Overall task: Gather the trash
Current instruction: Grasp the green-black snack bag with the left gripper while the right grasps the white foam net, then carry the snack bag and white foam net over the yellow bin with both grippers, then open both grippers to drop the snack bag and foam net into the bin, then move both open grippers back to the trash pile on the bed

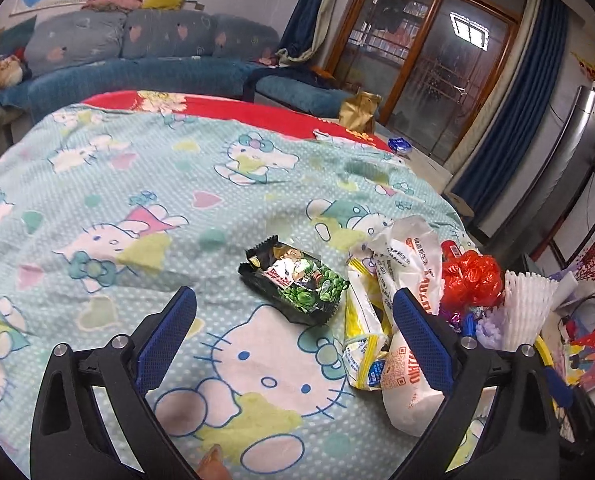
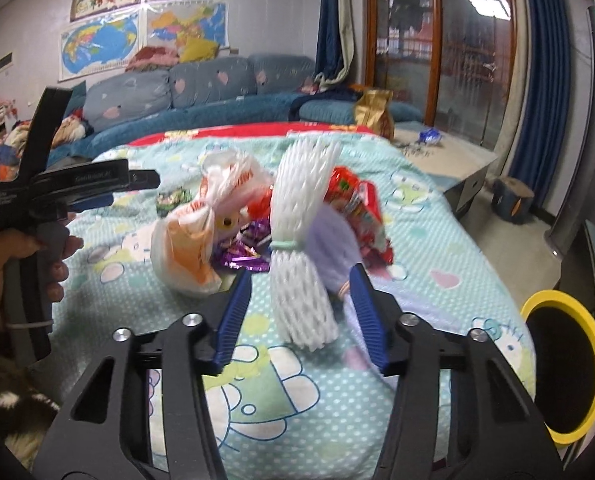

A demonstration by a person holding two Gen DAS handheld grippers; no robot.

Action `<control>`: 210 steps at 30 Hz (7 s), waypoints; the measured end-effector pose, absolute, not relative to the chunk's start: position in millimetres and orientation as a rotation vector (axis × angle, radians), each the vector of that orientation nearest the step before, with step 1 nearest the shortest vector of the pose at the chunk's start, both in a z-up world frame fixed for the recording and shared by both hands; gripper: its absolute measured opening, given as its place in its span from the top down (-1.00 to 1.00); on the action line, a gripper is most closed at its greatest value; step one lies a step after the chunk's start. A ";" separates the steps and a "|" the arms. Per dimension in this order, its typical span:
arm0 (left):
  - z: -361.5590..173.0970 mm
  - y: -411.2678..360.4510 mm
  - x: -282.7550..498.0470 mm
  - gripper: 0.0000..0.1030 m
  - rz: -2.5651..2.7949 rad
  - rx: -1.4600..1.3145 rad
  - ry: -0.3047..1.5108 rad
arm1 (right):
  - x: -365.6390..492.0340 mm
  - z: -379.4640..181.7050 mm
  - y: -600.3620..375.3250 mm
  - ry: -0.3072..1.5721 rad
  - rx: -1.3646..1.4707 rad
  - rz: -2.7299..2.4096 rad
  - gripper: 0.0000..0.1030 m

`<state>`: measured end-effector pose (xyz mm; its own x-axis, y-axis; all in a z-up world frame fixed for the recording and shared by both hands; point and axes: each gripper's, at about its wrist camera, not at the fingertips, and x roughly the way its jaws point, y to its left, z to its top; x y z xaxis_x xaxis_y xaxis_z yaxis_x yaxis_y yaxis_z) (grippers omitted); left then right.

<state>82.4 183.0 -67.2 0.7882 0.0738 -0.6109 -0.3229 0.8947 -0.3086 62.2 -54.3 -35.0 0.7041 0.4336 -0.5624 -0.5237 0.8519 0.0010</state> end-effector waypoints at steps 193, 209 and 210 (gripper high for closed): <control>-9.6 -57.0 108.4 -0.87 -0.222 -0.194 0.512 | 71.1 10.7 -251.1 0.544 0.157 0.239 -0.39; -4.9 -2.6 89.1 -0.87 -0.096 -0.239 0.470 | 64.1 14.6 -201.6 0.529 0.080 0.348 -0.45; -5.1 1.0 88.2 -0.87 -0.089 -0.241 0.471 | 64.3 14.0 -198.0 0.533 0.077 0.357 -0.45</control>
